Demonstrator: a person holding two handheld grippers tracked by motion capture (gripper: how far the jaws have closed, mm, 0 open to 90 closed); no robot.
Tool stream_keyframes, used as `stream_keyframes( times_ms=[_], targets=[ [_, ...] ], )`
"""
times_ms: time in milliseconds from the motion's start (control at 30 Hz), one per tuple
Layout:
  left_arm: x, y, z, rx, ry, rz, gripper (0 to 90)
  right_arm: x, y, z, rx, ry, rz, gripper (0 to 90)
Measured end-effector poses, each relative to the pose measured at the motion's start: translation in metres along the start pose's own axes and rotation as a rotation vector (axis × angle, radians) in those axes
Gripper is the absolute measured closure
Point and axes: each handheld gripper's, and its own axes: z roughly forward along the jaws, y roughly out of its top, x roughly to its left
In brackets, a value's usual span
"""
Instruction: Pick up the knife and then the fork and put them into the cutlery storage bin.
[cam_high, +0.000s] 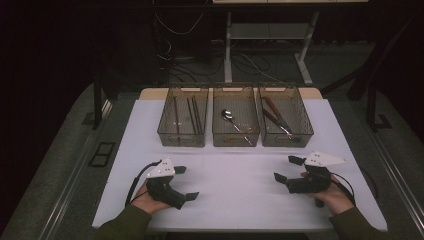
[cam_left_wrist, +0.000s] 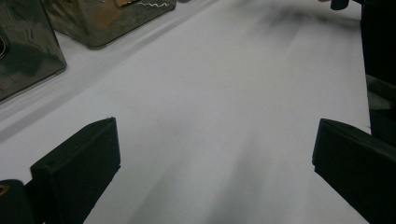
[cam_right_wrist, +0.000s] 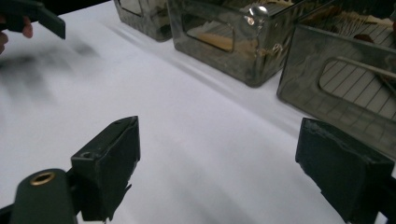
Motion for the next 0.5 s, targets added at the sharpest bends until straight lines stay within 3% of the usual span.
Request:
stream_keyframes(
  times_ms=[300, 500],
  targets=[
    [0.000, 0.000, 0.000, 0.007, -0.002, 0.001, 0.1, 0.001, -0.019, -0.008, 0.056, -0.020, -0.024, 13.9],
    [-0.001, 0.000, 0.000, 0.005, 0.001, 0.000, 0.1, -0.001, -0.024, -0.012, 0.061, -0.022, -0.019, 13.9]
  ],
)
